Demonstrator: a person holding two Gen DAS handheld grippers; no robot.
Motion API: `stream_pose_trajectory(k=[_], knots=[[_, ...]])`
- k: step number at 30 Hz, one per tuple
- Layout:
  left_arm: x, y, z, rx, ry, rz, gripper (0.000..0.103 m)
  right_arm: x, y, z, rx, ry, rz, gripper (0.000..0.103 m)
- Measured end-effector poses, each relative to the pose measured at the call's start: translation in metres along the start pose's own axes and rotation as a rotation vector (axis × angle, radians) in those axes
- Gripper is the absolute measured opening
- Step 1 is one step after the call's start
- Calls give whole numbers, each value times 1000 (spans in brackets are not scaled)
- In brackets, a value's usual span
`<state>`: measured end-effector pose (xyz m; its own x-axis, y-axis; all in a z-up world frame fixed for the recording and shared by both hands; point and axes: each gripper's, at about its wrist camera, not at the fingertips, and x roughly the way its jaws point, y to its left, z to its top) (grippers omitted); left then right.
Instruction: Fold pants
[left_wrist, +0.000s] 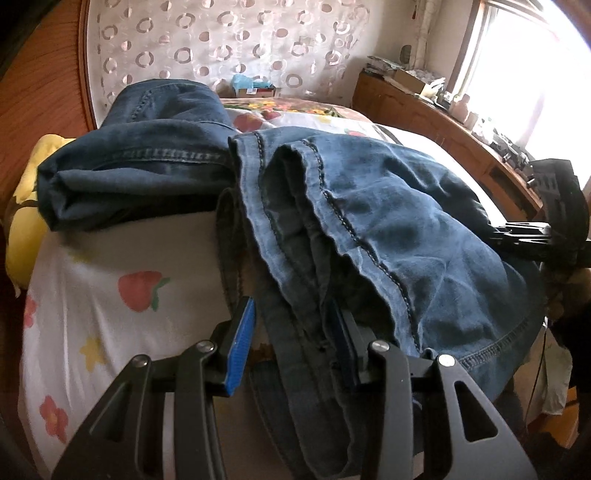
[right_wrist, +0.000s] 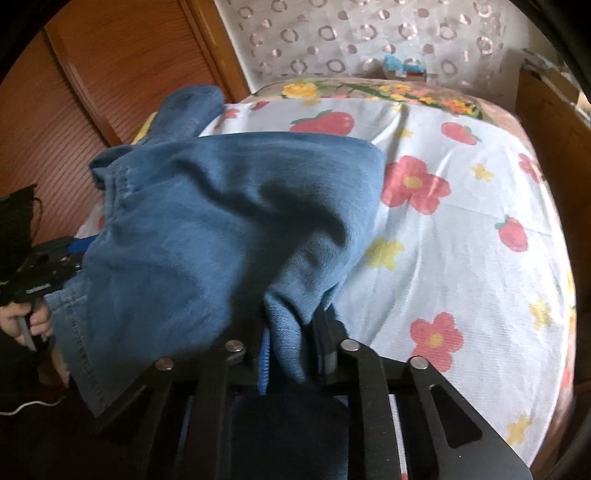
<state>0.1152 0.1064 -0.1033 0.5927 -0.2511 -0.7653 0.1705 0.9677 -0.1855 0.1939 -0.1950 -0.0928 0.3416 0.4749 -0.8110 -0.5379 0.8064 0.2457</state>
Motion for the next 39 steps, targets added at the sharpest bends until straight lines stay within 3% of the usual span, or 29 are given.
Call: stream_pose_trajectory(k=[8, 11, 16, 20, 23, 25, 27, 31, 32, 33, 34, 35, 37, 39], knots=[[-25, 27, -20, -38, -3, 0, 41, -10, 30, -18, -46, 3, 63, 12], [-37, 33, -22, -55, -44, 1, 40, -11, 39, -23, -60, -2, 54, 12], [-57, 25, -11, -48, -123, -41, 40, -9, 42, -22, -55, -15, 36, 12], [-49, 13, -2, -3, -103, -49, 40, -9, 44, -24, -56, -22, 27, 13], [-30, 8, 3, 3, -45, -53, 40, -11, 41, -28, -48, -33, 21, 17], [-17, 9, -1, -5, -3, -30, 40, -11, 41, -29, -44, -39, 10, 38], [-9, 13, -3, -23, 6, -37, 42, -11, 37, -29, -35, -51, -3, 46], [-9, 13, -5, -17, 4, -33, 43, -4, 27, -28, 6, -53, -1, 47], [-9, 10, -6, 5, 3, -21, 43, -4, 28, -28, 5, -61, 0, 47], [-9, 8, -7, 13, 1, -15, 43, -4, 30, -29, -2, -62, 2, 39], [-10, 7, -8, 6, -3, -12, 43, -4, 33, -30, -10, -61, 13, 24], [-10, 7, -9, 7, -5, -8, 42, -4, 36, -31, -18, -56, 27, 18], [-11, 5, -9, 13, -5, -4, 39, -5, 42, -32, -40, -57, 28, 14], [-11, 3, -10, 17, -5, -18, 27, -5, 47, -33, -58, -58, 18, 12]])
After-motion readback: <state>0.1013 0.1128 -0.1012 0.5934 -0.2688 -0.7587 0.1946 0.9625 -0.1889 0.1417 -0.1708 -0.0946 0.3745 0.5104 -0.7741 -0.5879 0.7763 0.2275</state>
